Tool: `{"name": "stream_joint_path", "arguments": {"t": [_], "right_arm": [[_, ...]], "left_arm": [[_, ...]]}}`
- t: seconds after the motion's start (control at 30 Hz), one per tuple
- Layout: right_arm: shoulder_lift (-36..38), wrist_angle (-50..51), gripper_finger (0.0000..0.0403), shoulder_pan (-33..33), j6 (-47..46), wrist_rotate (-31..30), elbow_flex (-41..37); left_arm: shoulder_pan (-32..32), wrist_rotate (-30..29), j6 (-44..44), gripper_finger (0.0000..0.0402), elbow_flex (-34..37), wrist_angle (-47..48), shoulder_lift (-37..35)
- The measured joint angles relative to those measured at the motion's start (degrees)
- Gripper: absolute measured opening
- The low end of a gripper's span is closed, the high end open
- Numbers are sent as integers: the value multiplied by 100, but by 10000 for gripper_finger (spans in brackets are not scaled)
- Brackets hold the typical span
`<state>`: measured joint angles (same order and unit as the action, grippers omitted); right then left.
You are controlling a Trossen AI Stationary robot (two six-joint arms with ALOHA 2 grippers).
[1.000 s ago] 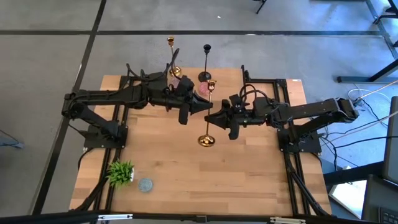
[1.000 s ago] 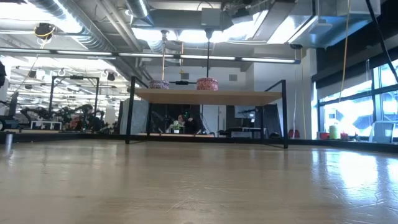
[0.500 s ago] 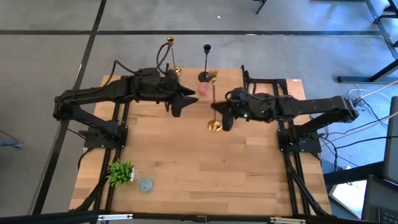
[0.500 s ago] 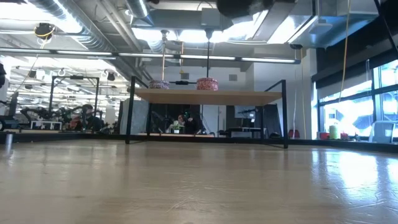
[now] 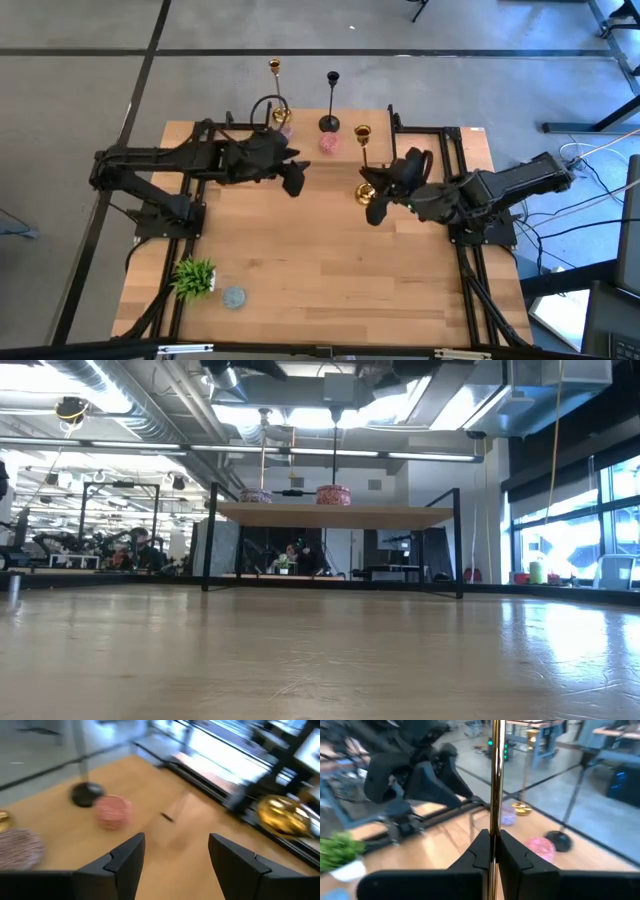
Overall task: Pick & Place candle stick holders
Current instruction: Put the gold candle holder on the shelf
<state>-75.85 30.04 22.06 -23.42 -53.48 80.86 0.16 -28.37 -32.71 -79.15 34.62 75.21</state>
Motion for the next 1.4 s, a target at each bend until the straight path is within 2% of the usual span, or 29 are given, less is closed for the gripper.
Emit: {"name": "stream_joint_path", "arguments": {"t": [0.1, 0.27, 0.47, 0.67, 0.8, 0.9, 1.07, 1.2, 1.4], "right_arm": [[-16, 295, 15, 25, -97, -122, 0], [127, 785, 15, -140, -168, -137, -23], [810, 493, 15, -572, -76, 171, -818], [1426, -684, 15, -1533, 752, 1177, -1828], [1619, -1221, 15, -2637, 1143, 2050, -2276], [1600, -1648, 15, -3551, 1450, 2844, -2491], [1275, -2713, 15, -4725, 1978, 3908, -2535], [789, -3350, 15, -5413, 1935, 4563, -2537], [44, -4093, 15, -5728, 1937, 4677, -2544]], "left_arm": [[16, -464, -231, 214, 2, -3, 173], [305, -543, -686, 214, 0, -13, 504], [501, -905, -882, 214, 2, -269, 700], [642, -1493, -17, 214, 2, -1319, 647], [811, -1726, 586, 214, 2, -2025, 549], [954, -1730, 655, 214, 2, -2241, 532], [1006, -1646, 638, 214, 2, -2198, 532], [921, -1554, 641, 214, 2, -2195, 532], [651, -1545, 696, 214, 2, -2095, 491]]}}
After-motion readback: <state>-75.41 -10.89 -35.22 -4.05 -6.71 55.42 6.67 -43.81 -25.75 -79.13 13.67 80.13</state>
